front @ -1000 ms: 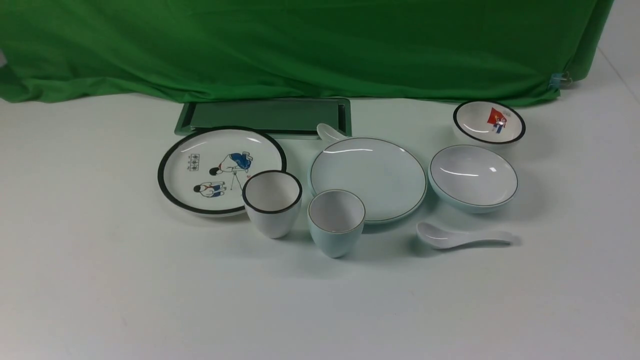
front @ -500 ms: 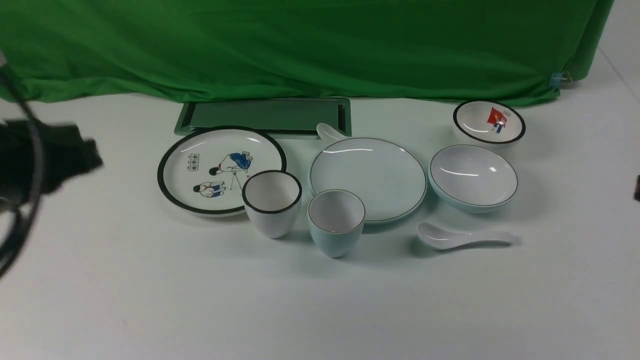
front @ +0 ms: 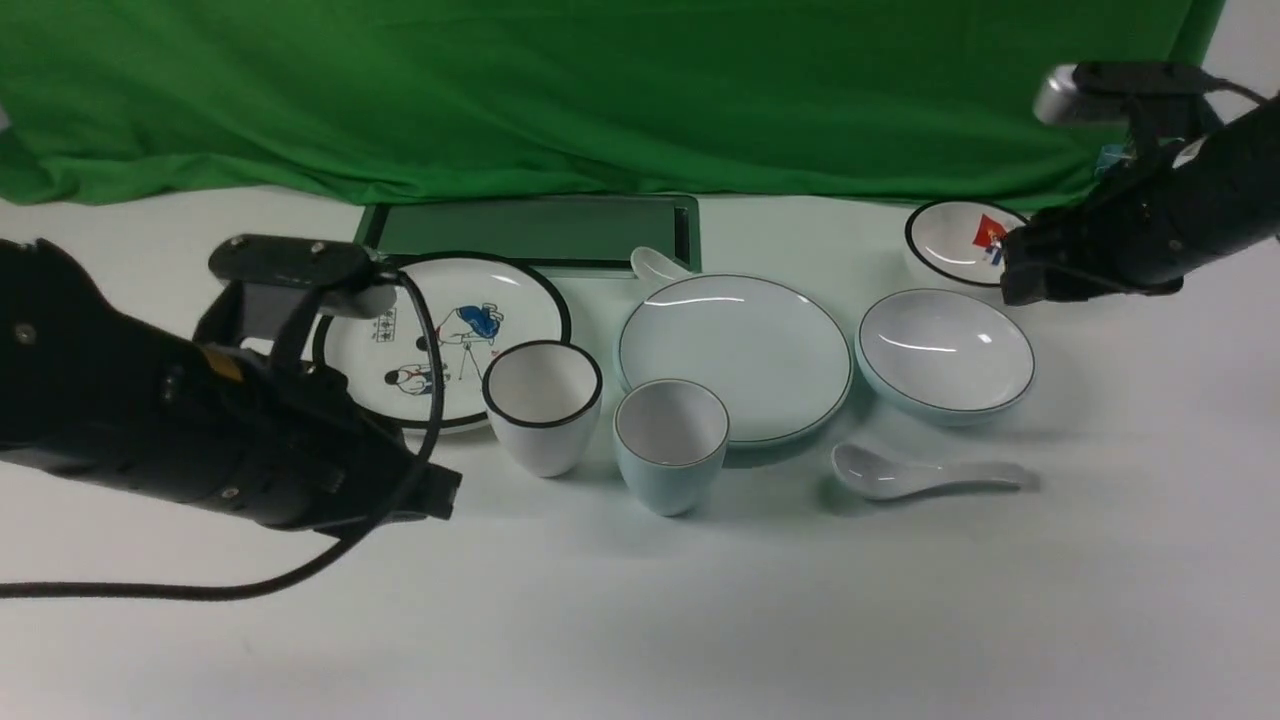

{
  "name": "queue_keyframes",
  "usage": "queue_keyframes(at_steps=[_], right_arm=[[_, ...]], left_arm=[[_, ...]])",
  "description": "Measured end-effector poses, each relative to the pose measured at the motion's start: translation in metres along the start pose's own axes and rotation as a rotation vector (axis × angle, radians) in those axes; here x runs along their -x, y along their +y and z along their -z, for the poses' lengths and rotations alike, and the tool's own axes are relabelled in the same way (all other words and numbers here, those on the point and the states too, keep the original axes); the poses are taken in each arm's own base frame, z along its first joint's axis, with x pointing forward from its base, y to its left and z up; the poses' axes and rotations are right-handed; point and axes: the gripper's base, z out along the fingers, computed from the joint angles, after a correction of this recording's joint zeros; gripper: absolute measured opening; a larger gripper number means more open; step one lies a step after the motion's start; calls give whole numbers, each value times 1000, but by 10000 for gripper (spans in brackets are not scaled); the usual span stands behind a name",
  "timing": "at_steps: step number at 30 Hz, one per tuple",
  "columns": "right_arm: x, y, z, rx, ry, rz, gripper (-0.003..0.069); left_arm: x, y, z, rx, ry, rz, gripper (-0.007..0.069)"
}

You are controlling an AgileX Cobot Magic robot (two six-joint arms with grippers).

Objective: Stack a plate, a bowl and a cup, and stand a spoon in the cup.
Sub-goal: Use the right arm to grab a blue rice bowl

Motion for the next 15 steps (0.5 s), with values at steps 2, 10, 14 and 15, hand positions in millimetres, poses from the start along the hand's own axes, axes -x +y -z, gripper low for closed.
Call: queue_keyframes(at_steps=[2, 10, 14, 15], right_arm=[[5, -6, -24, -1, 25, -15, 444], [-4, -19, -84, -31, 108, -46, 372], [-8, -21, -90, -51, 137, -42, 364], [-7, -21, -88, -51, 138, -41, 364]], left_arm=[[0, 0, 0, 1, -3, -1, -29], [0, 0, 0, 1, -3, -7, -29], [0, 0, 0, 1, -3, -15, -29], [0, 0, 0, 1, -3, -15, -29]])
